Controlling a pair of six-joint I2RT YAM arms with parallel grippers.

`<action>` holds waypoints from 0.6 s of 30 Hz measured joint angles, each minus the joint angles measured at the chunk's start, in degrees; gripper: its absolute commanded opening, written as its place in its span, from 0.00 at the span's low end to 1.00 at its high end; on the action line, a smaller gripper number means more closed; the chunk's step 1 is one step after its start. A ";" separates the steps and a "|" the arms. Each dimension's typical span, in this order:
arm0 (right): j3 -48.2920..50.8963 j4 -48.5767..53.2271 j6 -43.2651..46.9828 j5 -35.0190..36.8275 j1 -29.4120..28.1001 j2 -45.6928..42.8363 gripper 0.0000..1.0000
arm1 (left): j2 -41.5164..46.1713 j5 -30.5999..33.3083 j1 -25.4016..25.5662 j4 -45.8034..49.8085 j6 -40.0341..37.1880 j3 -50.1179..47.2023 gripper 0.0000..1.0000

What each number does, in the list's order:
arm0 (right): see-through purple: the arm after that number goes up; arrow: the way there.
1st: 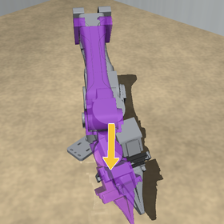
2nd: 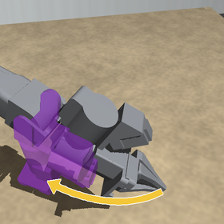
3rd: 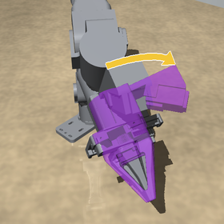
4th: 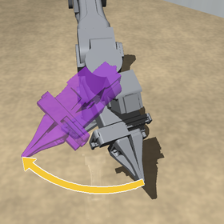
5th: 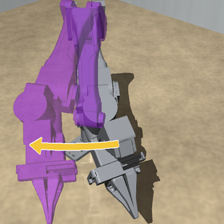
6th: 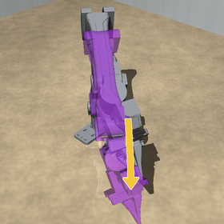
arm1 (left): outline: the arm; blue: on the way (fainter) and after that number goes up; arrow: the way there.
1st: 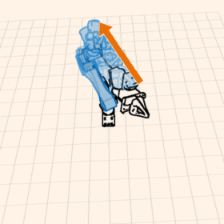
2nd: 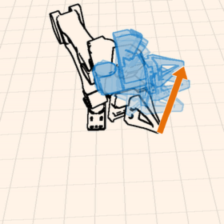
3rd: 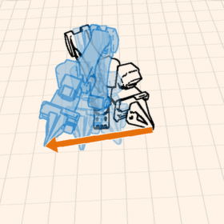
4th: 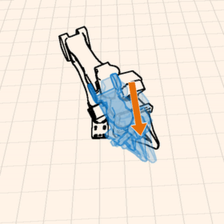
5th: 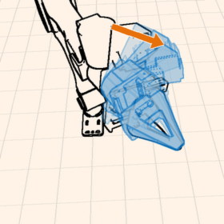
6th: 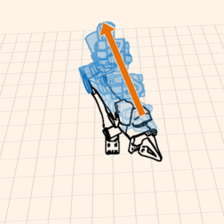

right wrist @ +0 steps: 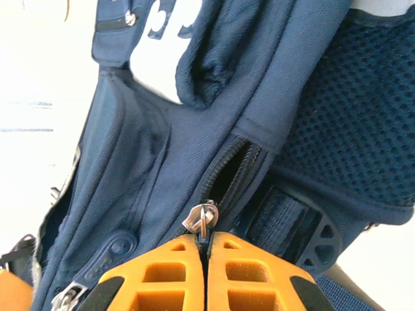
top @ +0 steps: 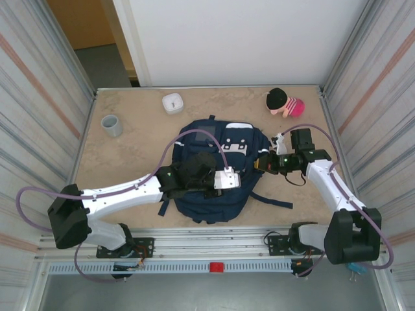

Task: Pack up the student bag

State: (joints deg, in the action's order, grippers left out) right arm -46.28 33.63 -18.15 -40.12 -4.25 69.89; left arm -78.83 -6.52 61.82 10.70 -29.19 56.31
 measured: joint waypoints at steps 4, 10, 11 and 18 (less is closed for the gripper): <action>-0.09 -2.25 -1.07 0.11 1.53 4.22 0.00 | 0.00 -0.46 0.00 0.24 -0.52 -0.11 0.03; -1.75 -2.82 -1.90 -1.20 1.66 8.39 0.00 | 0.00 0.63 -0.09 -0.11 -0.61 -0.63 0.07; -1.79 -3.21 -2.05 -1.51 1.66 8.59 0.00 | 0.00 0.90 -0.17 -0.15 -0.63 -0.63 0.15; -2.45 -7.48 -3.06 5.14 3.78 7.23 0.63 | 2.45 1.25 0.26 2.19 0.48 -0.66 0.63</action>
State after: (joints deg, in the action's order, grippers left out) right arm -48.73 26.15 -21.21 -34.98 -0.47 77.12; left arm -76.38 -5.28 62.08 12.88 -28.71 55.66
